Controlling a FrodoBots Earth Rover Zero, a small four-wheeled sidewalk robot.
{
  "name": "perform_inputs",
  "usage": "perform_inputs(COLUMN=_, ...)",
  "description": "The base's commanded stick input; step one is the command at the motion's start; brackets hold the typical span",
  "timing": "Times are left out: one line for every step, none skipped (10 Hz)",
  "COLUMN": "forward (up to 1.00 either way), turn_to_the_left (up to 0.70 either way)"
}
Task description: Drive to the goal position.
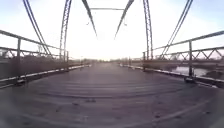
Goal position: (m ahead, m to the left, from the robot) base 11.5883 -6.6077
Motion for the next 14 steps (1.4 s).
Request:
perform_inputs(forward=1.00, turn_to_the_left=-0.03)
perform_inputs(forward=1.00, turn_to_the_left=-0.11)
perform_inputs(forward=1.00, turn_to_the_left=-0.16)
perform_inputs(forward=1.00, turn_to_the_left=0.01)
perform_inputs(forward=1.00, turn_to_the_left=0.01)
perform_inputs(forward=1.00, turn_to_the_left=0.01)
perform_inputs(forward=1.00, turn_to_the_left=0.01)
perform_inputs(forward=1.00, turn_to_the_left=0.01)
perform_inputs(forward=1.00, turn_to_the_left=0.01)
perform_inputs(forward=1.00, turn_to_the_left=0.01)
perform_inputs(forward=1.00, turn_to_the_left=0.01)
perform_inputs(forward=1.00, turn_to_the_left=0.02)
perform_inputs(forward=1.00, turn_to_the_left=0.03)
perform_inputs(forward=1.00, turn_to_the_left=0.03)
